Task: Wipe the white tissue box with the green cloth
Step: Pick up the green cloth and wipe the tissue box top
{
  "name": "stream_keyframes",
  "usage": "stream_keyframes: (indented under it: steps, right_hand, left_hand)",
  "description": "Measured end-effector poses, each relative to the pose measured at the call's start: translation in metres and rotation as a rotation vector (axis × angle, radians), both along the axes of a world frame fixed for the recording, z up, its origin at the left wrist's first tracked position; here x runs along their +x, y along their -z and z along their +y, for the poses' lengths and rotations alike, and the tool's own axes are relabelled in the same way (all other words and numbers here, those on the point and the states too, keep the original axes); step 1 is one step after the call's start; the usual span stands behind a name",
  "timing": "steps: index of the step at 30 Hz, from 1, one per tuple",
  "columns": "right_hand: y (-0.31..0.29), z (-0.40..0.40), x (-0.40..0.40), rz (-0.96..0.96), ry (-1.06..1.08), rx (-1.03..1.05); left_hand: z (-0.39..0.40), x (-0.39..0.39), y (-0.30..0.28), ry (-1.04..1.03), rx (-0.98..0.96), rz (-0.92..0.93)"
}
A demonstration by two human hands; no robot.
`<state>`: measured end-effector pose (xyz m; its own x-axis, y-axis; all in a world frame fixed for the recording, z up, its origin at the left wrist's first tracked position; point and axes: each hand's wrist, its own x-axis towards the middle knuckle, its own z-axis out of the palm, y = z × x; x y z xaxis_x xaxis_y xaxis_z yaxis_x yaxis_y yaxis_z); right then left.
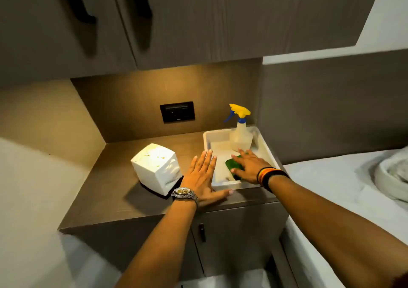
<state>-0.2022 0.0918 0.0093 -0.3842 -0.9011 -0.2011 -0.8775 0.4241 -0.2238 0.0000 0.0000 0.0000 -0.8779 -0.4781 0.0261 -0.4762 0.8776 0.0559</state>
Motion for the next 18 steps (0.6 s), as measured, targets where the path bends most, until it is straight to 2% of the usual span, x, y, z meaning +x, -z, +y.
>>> stream_keyframes:
  steps: [5, 8, 13, 18]
  right_hand:
    - [0.017, -0.03, -0.005, -0.005, -0.041, 0.164]
    - [0.032, -0.04, -0.009, -0.059, 0.013, 0.202]
    - [0.041, -0.044, -0.011, -0.116, 0.047, 0.175]
    - [0.038, -0.039, -0.012, -0.001, 0.043, 0.037]
  left_hand:
    - [-0.015, -0.022, 0.021, -0.035, 0.097, -0.059]
    - [-0.017, -0.027, 0.033, -0.039, 0.119, -0.072]
    - [-0.015, -0.031, 0.041, -0.053, 0.173, -0.018]
    - [-0.014, -0.029, 0.036, -0.052, 0.207, -0.049]
